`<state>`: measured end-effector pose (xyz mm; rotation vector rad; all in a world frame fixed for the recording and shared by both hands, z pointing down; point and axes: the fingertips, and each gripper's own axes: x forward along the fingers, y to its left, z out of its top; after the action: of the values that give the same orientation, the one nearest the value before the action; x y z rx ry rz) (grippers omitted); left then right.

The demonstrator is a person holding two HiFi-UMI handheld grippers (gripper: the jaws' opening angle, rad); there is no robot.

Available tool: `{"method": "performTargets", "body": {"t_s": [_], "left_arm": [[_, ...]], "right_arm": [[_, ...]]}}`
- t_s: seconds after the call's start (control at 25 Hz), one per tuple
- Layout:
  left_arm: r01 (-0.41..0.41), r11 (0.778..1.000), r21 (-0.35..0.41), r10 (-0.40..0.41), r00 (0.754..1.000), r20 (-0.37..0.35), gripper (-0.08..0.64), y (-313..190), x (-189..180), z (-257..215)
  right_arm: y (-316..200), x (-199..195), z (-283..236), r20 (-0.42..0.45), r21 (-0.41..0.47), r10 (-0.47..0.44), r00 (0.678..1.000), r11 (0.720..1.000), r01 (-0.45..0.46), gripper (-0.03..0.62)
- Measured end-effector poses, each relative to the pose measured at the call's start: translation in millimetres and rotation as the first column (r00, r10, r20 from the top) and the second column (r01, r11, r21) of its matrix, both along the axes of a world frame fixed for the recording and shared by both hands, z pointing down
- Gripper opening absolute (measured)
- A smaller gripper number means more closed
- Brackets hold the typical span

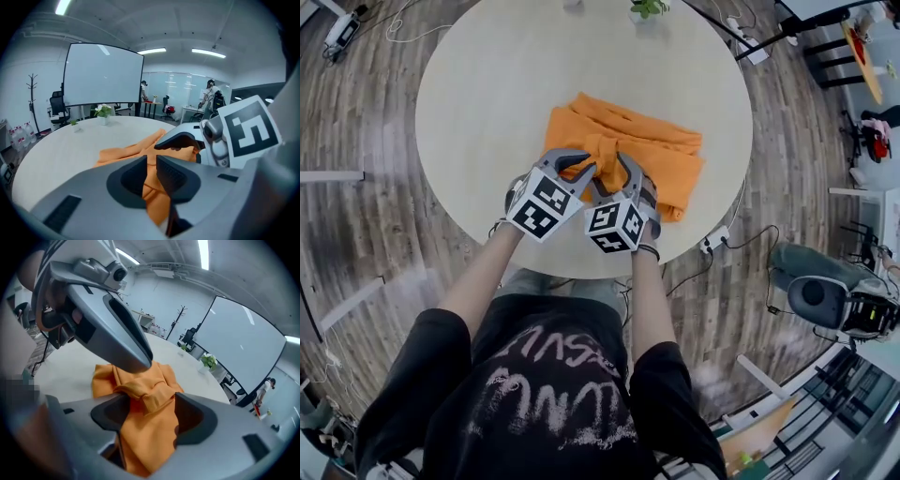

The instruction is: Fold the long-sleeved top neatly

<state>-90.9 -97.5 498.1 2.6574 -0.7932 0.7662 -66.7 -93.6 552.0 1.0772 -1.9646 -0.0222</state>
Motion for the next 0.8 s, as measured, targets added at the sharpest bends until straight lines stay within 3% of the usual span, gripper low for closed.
{"method": "performTargets", "body": {"t_s": [0.16, 0.32, 0.36, 0.48, 0.64, 0.8], "left_arm": [[-0.120, 0.990, -0.079, 0.124, 0.991, 0.046, 0.155, 4.2, 32.5, 20.0], [-0.183, 0.972, -0.146, 0.202, 0.971, 0.129, 0.172, 4.1, 35.9, 44.4], [-0.188, 0.971, -0.149, 0.213, 0.962, 0.171, 0.167, 2.3, 33.7, 51.4], [-0.180, 0.977, -0.113, 0.204, 0.944, 0.260, 0.032, -5.3, 23.4, 63.3], [-0.057, 0.991, -0.123, 0.075, 0.987, 0.145, 0.029, -18.6, 7.1, 51.8], [0.036, 0.992, -0.124, -0.026, 0.997, 0.076, 0.029, -24.0, -27.0, 43.7]], "right_arm": [[1.4, 2.1, 3.3, 0.026, -0.013, -0.014, 1.000, 1.000, 0.014, 0.311], [5.4, 4.3, 11.0, 0.033, -0.039, -0.048, 0.998, 0.998, 0.049, 0.334], [6.9, 5.1, 12.8, 0.039, -0.045, -0.053, 0.998, 0.997, 0.055, 0.336], [10.9, 10.4, 15.1, 0.068, -0.055, -0.041, 0.997, 0.997, 0.044, 0.337], [14.9, 24.9, 17.3, 0.074, -0.070, -0.016, 0.997, 0.997, 0.021, 0.336], [17.9, 41.3, 15.5, 0.068, -0.070, 0.003, 0.998, 0.998, 0.002, 0.336]]}}
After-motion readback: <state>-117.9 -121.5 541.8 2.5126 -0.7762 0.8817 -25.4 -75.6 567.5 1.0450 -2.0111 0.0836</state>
